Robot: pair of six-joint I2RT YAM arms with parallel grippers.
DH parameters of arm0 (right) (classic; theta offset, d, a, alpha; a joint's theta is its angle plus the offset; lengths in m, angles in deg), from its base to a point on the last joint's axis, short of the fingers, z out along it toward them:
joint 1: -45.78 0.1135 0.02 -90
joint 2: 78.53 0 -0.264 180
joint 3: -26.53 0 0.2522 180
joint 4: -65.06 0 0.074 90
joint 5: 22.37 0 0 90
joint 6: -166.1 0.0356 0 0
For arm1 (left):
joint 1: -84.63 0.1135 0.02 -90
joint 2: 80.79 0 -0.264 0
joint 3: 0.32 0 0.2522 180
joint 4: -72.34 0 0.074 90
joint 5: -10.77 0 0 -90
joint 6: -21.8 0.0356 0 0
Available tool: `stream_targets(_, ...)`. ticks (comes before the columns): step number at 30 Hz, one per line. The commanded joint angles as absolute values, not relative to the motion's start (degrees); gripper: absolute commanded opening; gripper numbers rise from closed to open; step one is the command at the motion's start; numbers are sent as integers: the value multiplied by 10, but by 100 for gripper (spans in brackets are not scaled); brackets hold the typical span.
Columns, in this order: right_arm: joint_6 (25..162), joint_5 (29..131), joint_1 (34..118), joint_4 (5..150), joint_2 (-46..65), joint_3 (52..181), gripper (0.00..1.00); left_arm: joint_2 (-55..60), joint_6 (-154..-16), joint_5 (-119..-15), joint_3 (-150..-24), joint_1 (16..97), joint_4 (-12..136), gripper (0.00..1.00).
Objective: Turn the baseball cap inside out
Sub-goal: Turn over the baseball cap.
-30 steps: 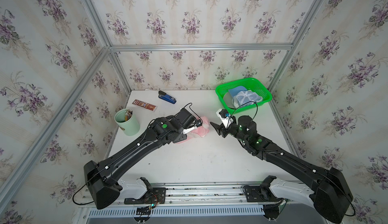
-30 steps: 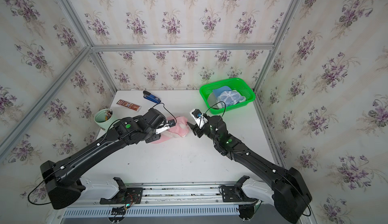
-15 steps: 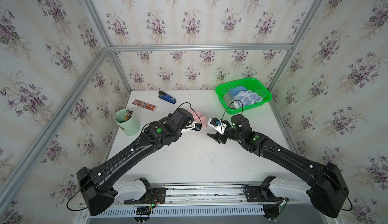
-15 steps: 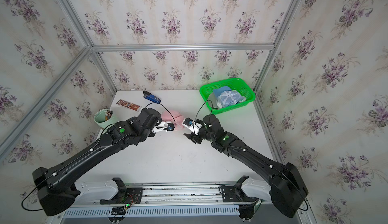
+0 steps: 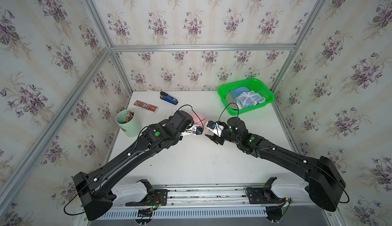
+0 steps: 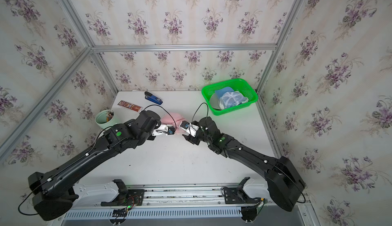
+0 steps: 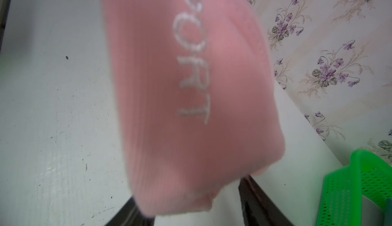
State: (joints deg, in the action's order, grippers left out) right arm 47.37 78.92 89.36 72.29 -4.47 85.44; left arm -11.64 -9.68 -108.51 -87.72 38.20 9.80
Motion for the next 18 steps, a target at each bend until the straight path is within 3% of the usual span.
stream_targets(1, 469, 796, 897, 700, -39, 862, 59, -119, -115, -1077, -880, 381, 99, 8)
stream_targets(10, 479, 786, 901, 702, -33, 864, 3, -121, -137, -1108, -874, 394, 139, 7)
stream_targets(14, 524, 724, 896, 706, -31, 881, 0, -90, -224, -1140, -917, 425, 116, 15)
stream_targets(18, 627, 645, 895, 687, -29, 907, 0, -61, -289, -1165, -960, 432, 92, 16)
